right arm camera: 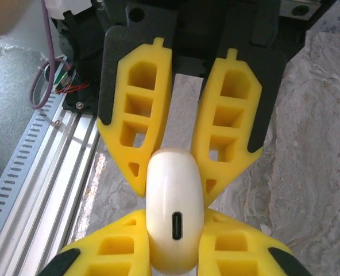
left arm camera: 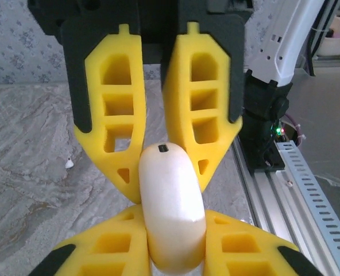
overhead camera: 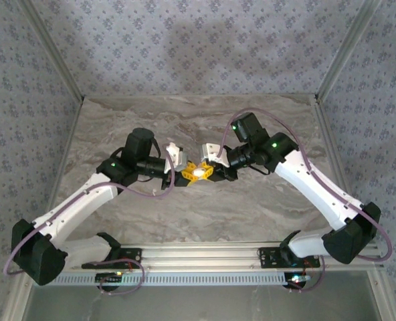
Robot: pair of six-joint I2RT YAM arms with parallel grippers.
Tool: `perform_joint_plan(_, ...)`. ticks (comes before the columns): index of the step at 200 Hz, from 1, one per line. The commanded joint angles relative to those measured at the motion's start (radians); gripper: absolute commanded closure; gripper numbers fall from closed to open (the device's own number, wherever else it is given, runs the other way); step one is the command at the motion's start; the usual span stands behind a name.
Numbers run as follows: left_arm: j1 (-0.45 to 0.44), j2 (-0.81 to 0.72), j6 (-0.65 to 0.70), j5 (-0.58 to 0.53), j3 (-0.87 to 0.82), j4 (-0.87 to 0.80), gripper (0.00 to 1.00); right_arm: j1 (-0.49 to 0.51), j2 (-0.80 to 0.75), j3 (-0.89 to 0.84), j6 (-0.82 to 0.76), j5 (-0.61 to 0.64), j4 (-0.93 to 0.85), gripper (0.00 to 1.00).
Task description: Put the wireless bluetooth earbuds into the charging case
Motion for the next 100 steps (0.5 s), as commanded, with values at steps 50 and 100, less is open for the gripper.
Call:
perform_joint_plan(50, 0.026, 0.014, -0.220, 0.044, -0.079, 0.384, 0.50, -0.151, -0.193, -0.362, 0.353, -0.333, 0.634, 0.91)
perform_joint_plan(100, 0.026, 0.032, -0.303, 0.087, -0.101, 0.488, 0.49, -0.193, -0.206, -0.412, 0.417, -0.405, 0.711, 0.90)
